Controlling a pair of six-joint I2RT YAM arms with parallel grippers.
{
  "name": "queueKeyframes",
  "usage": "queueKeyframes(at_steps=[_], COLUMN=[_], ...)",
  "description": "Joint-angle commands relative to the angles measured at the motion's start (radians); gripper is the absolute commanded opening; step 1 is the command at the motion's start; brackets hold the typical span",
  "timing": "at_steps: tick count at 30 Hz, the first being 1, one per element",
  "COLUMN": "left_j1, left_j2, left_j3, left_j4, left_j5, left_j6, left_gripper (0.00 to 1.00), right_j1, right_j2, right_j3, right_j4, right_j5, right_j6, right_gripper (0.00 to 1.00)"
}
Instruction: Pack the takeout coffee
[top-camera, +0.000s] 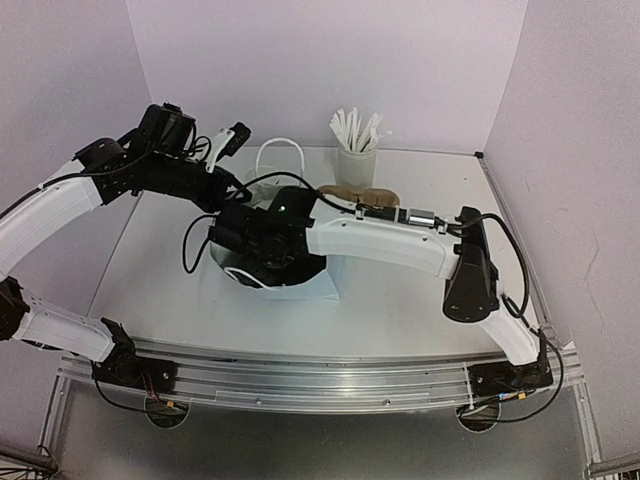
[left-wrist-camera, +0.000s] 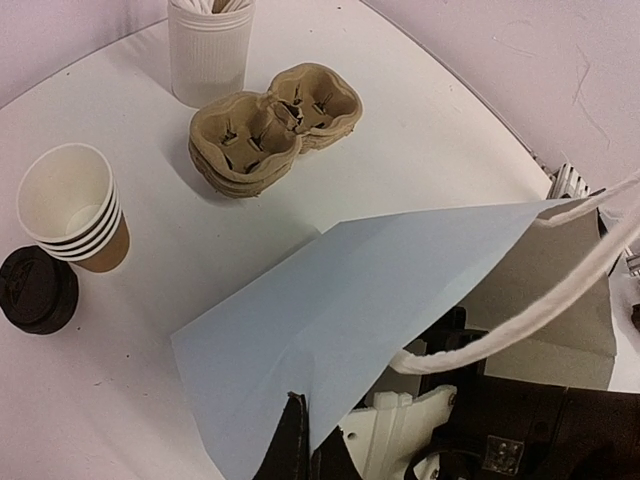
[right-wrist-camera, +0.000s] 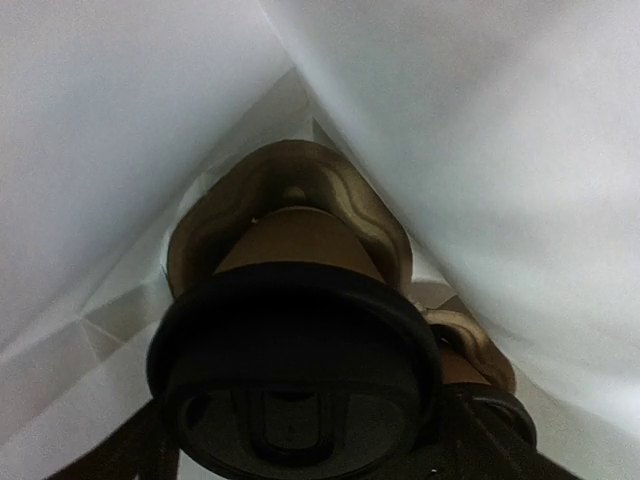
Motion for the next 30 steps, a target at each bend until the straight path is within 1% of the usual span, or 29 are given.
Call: queueKeyframes(at_steps=[1,7,14,25,30], left_j1=[-0.014,-0.012,-0.012,-0.012,-0.012], left_j2=[0.035,0.052,0.064,0.075,0.077], left_j3=[0.009,0.022,0.035,0.041,0.041], left_j4=[-0.078,-0.113,-0.128,-0.152,-0.163], left_j5=[0.106,0.09,0.076,0.072,0.083], left_j6=[-0.013,-0.005,0.002,0.006,0.005], left_gripper=[0.0,0.0,0.0,0.0,0.0], right_j1=[-0.01,0.003,0.013,0.023,0.023], right_j2=[-0.064,-0.134,-0.247,-0.343,-0.397], right_j3=[0.02,0.015,-0.065,-0.08,-0.096], right_j4=[-0.003,0.057,0.176,0.245,0.274], right_j5=[-0.023,-0.049,-0.081,-0.099,-0.086], right_j6=[-0.076,-0.102,-0.153,-0.182,-0.193], right_gripper=[0.9,0.91,0.91,0.9,0.86])
